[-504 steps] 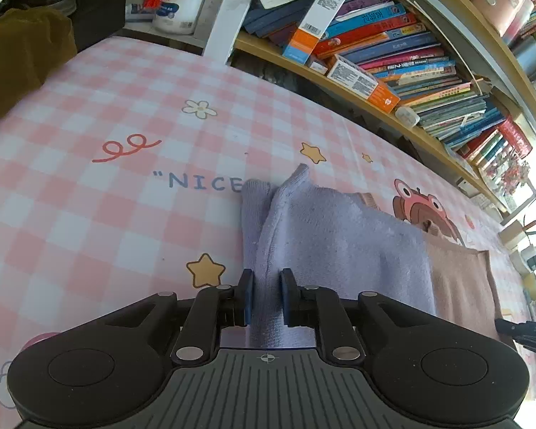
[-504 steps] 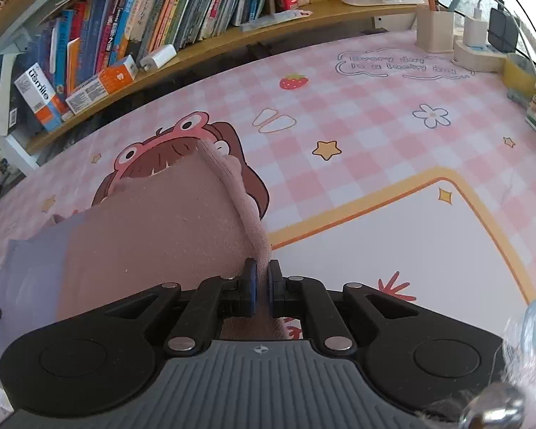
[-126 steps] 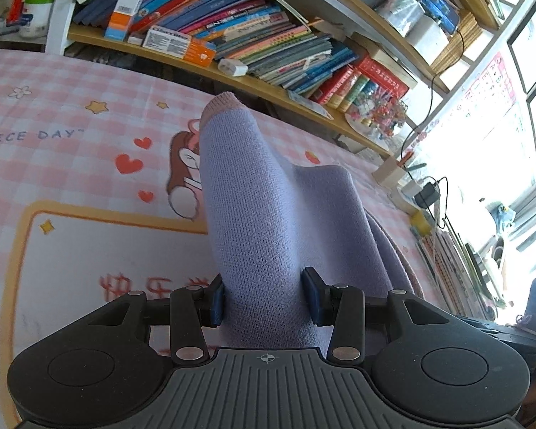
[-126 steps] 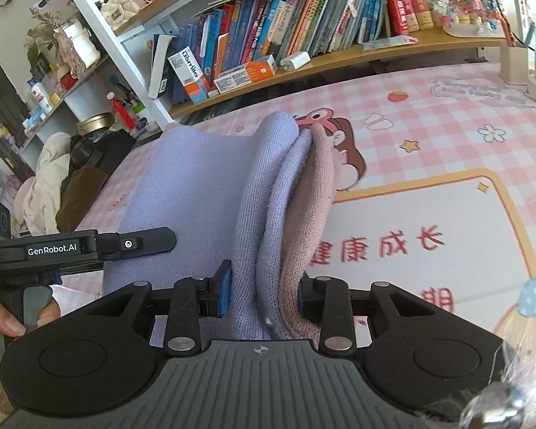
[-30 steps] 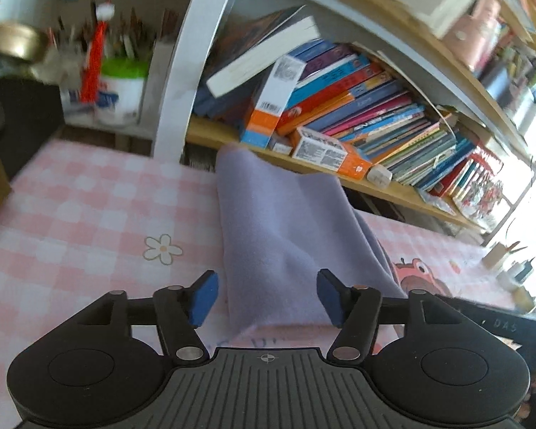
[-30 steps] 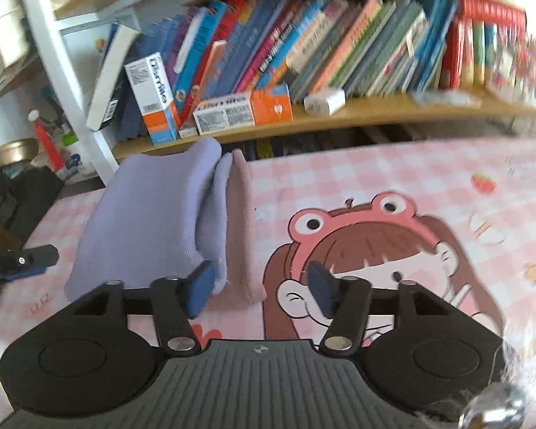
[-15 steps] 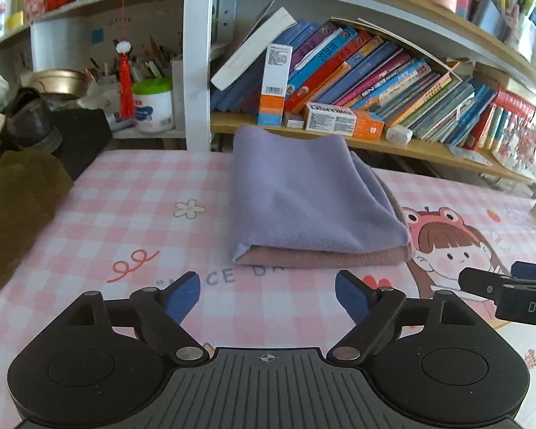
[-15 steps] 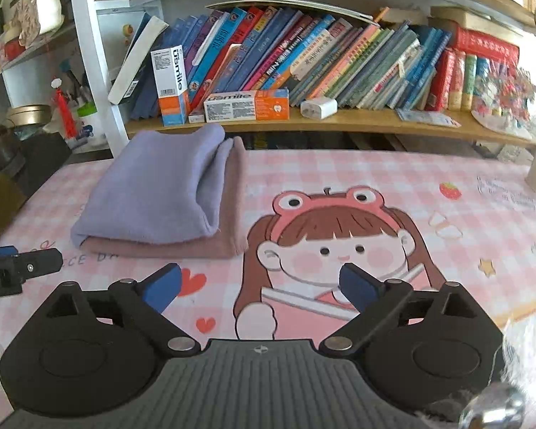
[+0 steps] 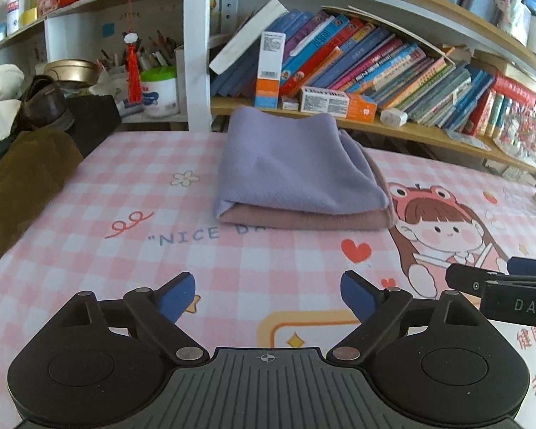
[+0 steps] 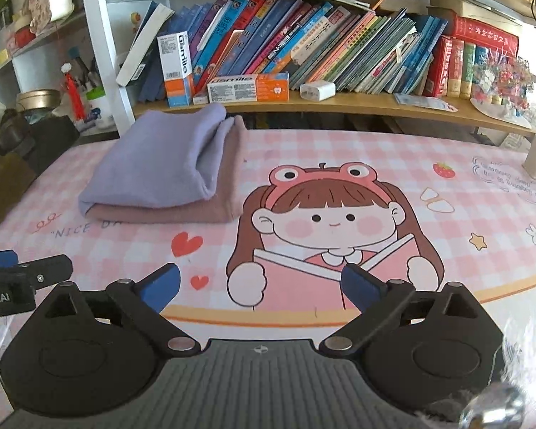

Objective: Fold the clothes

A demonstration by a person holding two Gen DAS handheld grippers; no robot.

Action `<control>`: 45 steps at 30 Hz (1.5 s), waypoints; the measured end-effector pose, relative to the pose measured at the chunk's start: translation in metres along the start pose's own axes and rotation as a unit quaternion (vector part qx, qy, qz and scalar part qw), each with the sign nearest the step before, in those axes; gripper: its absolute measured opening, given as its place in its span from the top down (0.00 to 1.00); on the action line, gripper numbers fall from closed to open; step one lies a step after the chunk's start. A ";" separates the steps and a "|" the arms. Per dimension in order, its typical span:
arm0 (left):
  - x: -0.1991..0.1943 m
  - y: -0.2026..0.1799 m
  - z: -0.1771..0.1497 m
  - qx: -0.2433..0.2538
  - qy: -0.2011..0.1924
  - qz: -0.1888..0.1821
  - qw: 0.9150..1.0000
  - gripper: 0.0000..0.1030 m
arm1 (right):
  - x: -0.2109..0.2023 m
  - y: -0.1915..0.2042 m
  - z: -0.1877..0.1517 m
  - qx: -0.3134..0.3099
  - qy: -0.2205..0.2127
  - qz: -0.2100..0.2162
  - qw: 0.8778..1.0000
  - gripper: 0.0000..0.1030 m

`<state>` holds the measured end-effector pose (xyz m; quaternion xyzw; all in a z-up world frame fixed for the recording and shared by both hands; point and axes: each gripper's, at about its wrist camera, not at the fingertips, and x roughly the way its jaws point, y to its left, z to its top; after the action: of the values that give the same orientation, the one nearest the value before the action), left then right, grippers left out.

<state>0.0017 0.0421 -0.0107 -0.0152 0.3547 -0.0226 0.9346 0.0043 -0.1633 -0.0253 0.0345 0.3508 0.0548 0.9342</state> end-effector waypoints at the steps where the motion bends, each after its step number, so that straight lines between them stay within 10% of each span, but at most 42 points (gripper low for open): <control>1: -0.001 -0.002 0.000 0.002 0.000 0.001 1.000 0.12 | -0.001 0.000 -0.001 -0.001 0.000 0.001 1.000 0.06; 45: 0.000 -0.008 -0.002 0.007 0.015 -0.002 1.000 0.12 | -0.002 -0.001 -0.004 0.002 0.019 -0.005 1.000 0.03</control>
<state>0.0001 0.0339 -0.0119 -0.0092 0.3682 -0.0273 0.9293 0.0004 -0.1639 -0.0275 0.0334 0.3691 0.0499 0.9274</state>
